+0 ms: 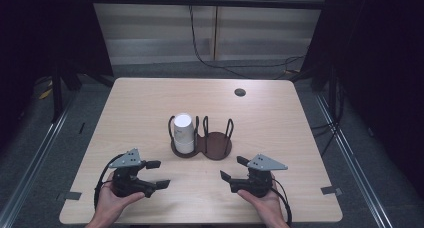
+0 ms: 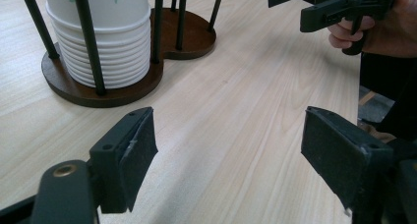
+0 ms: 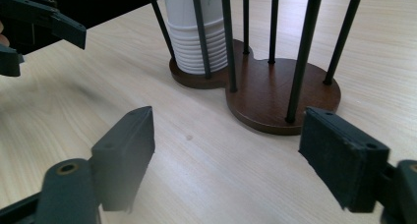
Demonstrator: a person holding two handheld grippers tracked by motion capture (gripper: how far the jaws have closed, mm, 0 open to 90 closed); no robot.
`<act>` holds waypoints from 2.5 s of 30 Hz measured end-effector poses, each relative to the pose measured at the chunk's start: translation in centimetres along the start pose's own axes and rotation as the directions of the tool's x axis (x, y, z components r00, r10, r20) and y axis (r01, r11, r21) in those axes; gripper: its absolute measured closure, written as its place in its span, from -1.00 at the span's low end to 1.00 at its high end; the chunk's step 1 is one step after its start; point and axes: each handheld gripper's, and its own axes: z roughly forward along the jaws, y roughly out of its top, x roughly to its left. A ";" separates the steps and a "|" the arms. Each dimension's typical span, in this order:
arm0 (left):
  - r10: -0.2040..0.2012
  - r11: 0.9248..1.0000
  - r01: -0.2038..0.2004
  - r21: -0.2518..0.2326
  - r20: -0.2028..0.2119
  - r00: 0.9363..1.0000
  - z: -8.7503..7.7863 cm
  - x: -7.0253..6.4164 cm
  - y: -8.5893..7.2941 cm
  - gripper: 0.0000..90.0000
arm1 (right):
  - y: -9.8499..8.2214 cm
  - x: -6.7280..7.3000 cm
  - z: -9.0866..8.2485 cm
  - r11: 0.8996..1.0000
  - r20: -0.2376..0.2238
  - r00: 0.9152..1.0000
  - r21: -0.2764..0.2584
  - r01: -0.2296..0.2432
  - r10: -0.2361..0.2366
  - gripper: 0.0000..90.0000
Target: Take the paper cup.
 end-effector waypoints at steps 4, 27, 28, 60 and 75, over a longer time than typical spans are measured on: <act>0.007 1.000 -0.007 0.031 -0.003 1.000 0.0 0.1 0.3 -0.42 | 0.1 0.0 -0.3 1.000 -0.018 1.000 0.001 -0.003 0.003 -0.52; 0.073 0.997 -0.073 0.013 0.004 0.997 -0.6 0.3 4.3 -0.06 | 0.2 0.4 -0.7 0.999 -0.065 0.998 0.039 -0.021 0.024 -0.54; 0.067 0.998 -0.067 0.008 0.005 0.998 -0.7 0.3 4.5 -0.06 | 0.2 0.4 -0.7 0.999 -0.065 0.998 0.039 -0.021 0.024 -0.54; 0.089 0.988 -0.083 0.126 -0.041 0.995 -0.1 2.1 11.6 -0.17 | 0.6 0.0 -3.1 0.996 -0.062 0.997 0.075 0.040 -0.036 -0.58; 0.090 0.975 -0.062 0.213 -0.127 0.988 0.5 4.1 14.3 -0.35 | 0.2 0.3 -2.6 0.994 -0.098 0.994 0.090 0.062 -0.053 -0.60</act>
